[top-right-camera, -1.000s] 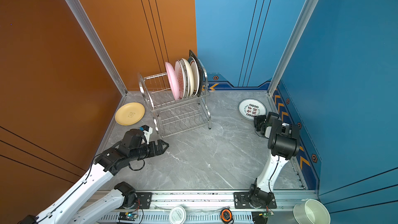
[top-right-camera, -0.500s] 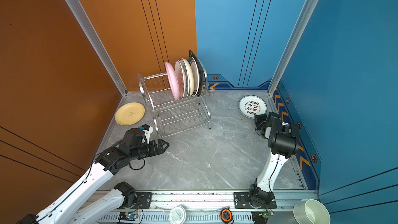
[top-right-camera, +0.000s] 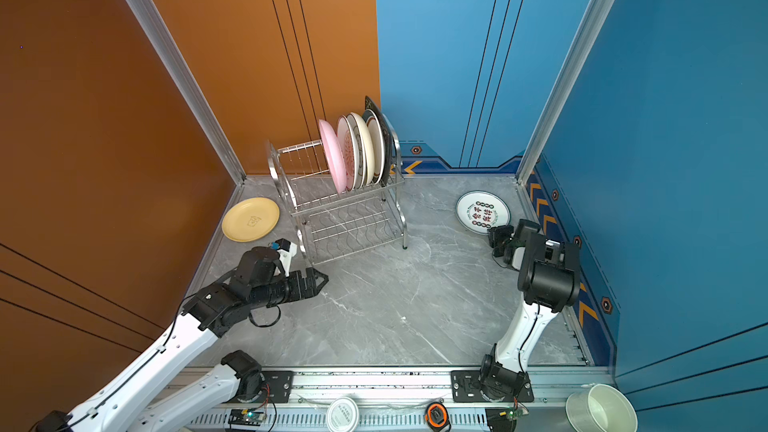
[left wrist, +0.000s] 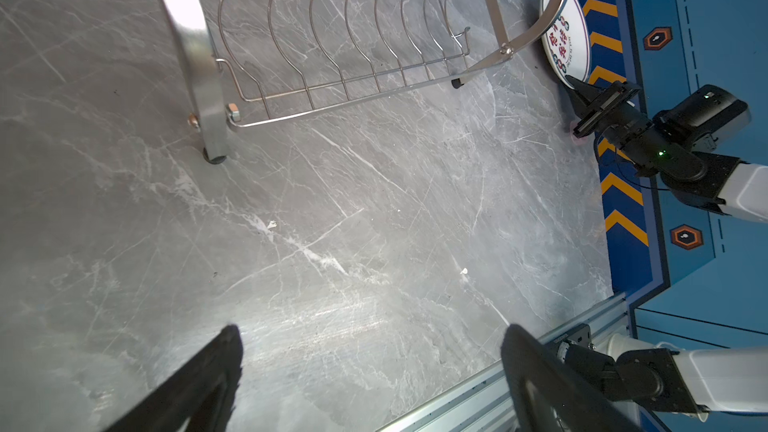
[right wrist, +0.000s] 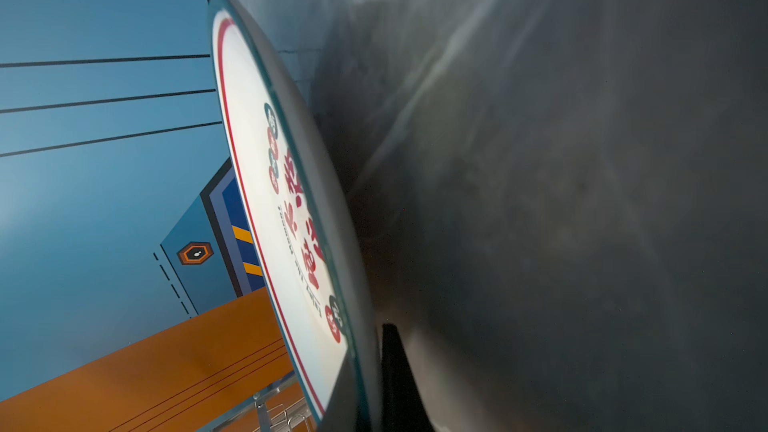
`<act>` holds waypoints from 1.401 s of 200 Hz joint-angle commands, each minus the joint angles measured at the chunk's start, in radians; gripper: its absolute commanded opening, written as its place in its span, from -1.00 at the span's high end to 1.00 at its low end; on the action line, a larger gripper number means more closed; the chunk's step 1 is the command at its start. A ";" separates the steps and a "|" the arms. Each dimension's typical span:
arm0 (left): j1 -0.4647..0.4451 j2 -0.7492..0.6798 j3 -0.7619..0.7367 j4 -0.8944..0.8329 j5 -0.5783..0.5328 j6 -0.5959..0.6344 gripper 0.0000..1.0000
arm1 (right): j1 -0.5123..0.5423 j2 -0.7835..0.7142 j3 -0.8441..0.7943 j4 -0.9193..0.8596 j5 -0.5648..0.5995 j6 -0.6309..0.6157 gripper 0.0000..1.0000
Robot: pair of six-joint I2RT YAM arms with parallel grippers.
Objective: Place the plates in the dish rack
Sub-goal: 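Slide the white red-lettered plate toward the left gripper with the right gripper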
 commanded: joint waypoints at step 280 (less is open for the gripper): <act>-0.030 0.040 -0.002 0.410 0.413 -0.055 -0.95 | 0.674 -1.144 -0.067 -0.974 -0.070 -0.356 1.00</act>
